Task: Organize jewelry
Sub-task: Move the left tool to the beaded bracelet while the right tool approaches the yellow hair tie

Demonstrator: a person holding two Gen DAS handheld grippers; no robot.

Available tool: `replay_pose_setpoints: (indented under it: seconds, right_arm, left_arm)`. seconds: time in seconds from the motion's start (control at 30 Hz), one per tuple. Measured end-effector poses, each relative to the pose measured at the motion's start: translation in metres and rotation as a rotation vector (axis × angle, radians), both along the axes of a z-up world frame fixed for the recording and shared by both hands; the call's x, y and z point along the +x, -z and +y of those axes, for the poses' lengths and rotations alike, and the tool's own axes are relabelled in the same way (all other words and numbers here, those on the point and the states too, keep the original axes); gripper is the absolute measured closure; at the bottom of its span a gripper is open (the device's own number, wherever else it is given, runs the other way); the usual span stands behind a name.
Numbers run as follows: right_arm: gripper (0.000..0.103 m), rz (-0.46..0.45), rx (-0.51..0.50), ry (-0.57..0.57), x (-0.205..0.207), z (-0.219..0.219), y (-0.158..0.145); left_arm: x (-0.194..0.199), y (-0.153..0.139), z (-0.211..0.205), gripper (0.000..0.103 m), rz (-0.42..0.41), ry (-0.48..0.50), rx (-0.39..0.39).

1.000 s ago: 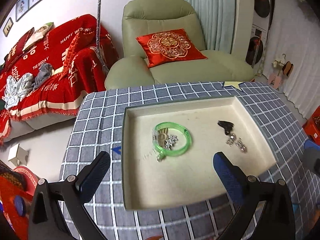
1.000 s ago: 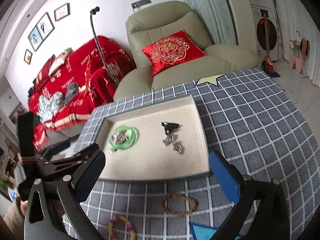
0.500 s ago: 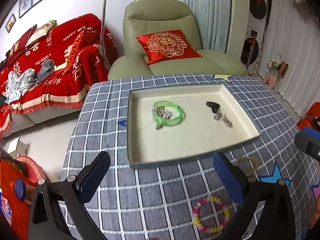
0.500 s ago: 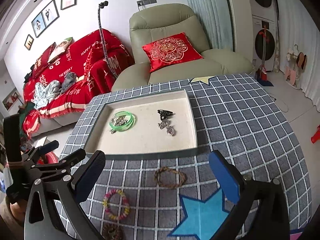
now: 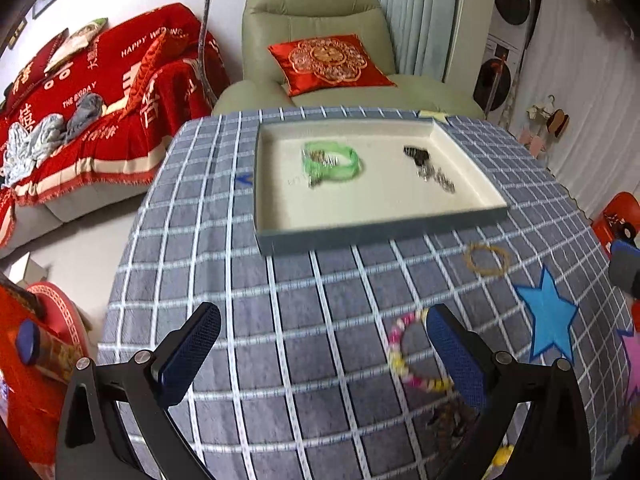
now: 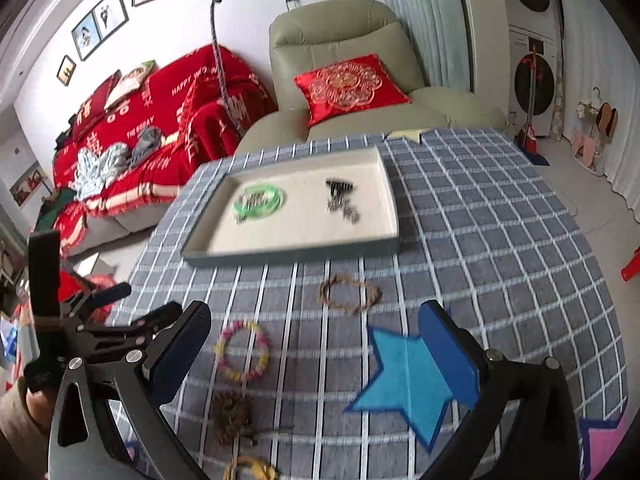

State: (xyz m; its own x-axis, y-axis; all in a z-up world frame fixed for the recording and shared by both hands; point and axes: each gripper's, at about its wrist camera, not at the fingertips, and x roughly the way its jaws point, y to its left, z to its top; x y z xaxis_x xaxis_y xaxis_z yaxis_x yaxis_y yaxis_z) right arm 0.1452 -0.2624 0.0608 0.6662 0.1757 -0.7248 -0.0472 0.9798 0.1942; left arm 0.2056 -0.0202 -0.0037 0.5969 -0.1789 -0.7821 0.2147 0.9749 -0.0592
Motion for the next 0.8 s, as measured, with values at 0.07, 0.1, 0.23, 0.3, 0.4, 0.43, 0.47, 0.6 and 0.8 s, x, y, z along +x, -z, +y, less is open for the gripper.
replay_pose_setpoints:
  seconds: [0.07, 0.1, 0.23, 0.3, 0.4, 0.43, 0.47, 0.6, 0.8]
  right_arm:
    - [0.0, 0.03, -0.006, -0.016, -0.013, 0.004, 0.011]
    - [0.0, 0.041, -0.009, -0.021, -0.017, 0.007, 0.015]
    - [0.0, 0.084, -0.04, -0.055, -0.042, 0.019, 0.033]
    - [0.0, 0.097, -0.059, -0.069, -0.052, 0.026, 0.041]
    - [0.0, 0.116, -0.091, -0.087, -0.066, 0.035, 0.053]
    - [0.0, 0.122, -0.101, -0.091, -0.068, 0.036, 0.055]
    - [0.0, 0.13, -0.115, -0.096, -0.072, 0.039, 0.059]
    - [0.0, 0.149, -0.158, -0.103, -0.078, 0.044, 0.07]
    - [0.0, 0.174, -0.209, -0.128, -0.082, 0.051, 0.083]
  left_arm:
    - [-0.005, 0.006, -0.001, 0.0, 0.014, 0.007, 0.0]
    - [-0.008, 0.009, -0.002, 0.0, 0.022, 0.012, 0.002]
    - [-0.012, 0.021, -0.007, 0.0, 0.043, 0.024, 0.014]
    - [-0.012, 0.026, -0.009, 0.0, 0.052, 0.023, 0.02]
    - [-0.01, 0.032, -0.012, 0.0, 0.061, 0.015, 0.027]
    - [-0.01, 0.034, -0.013, 0.0, 0.063, 0.013, 0.032]
    - [-0.009, 0.037, -0.014, 0.0, 0.065, 0.011, 0.039]
    - [-0.006, 0.044, -0.015, 0.0, 0.073, 0.005, 0.051]
    - [-0.003, 0.049, -0.017, 0.0, 0.081, 0.006, 0.062]
